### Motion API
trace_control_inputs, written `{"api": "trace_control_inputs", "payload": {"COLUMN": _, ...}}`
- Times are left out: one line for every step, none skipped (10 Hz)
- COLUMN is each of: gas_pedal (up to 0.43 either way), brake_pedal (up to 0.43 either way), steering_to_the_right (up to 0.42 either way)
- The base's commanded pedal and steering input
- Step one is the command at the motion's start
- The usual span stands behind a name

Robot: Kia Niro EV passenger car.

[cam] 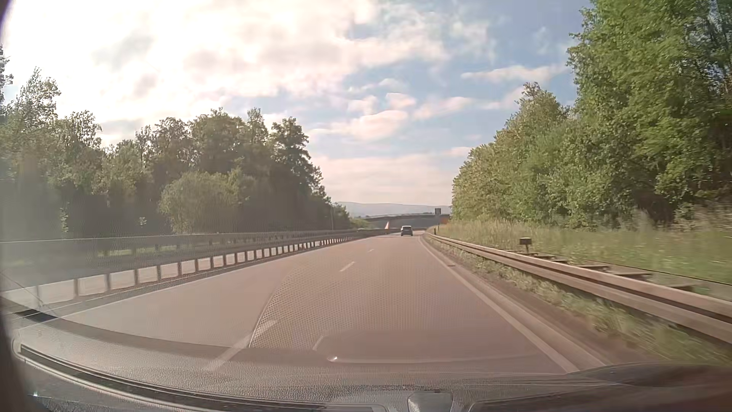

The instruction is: Follow the waypoints while adhering to traffic rules and regulations

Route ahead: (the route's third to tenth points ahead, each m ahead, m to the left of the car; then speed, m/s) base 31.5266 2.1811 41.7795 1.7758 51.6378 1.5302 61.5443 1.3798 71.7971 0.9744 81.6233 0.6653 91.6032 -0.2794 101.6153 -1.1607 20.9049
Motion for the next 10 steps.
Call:
{"api": "trace_control_inputs", "payload": {"gas_pedal": 0.197, "brake_pedal": 0.0, "steering_to_the_right": 0.002}}
{"api": "trace_control_inputs", "payload": {"gas_pedal": 0.197, "brake_pedal": 0.0, "steering_to_the_right": 0.003}}
{"api": "trace_control_inputs", "payload": {"gas_pedal": 0.197, "brake_pedal": 0.0, "steering_to_the_right": 0.002}}
{"api": "trace_control_inputs", "payload": {"gas_pedal": 0.197, "brake_pedal": 0.0, "steering_to_the_right": 0.003}}
{"api": "trace_control_inputs", "payload": {"gas_pedal": 0.197, "brake_pedal": 0.0, "steering_to_the_right": 0.002}}
{"api": "trace_control_inputs", "payload": {"gas_pedal": 0.197, "brake_pedal": 0.0, "steering_to_the_right": 0.002}}
{"api": "trace_control_inputs", "payload": {"gas_pedal": 0.197, "brake_pedal": 0.0, "steering_to_the_right": 0.003}}
{"api": "trace_control_inputs", "payload": {"gas_pedal": 0.197, "brake_pedal": 0.0, "steering_to_the_right": 0.003}}
{"api": "trace_control_inputs", "payload": {"gas_pedal": 0.197, "brake_pedal": 0.0, "steering_to_the_right": 0.002}}
{"api": "trace_control_inputs", "payload": {"gas_pedal": 0.197, "brake_pedal": 0.0, "steering_to_the_right": 0.002}}
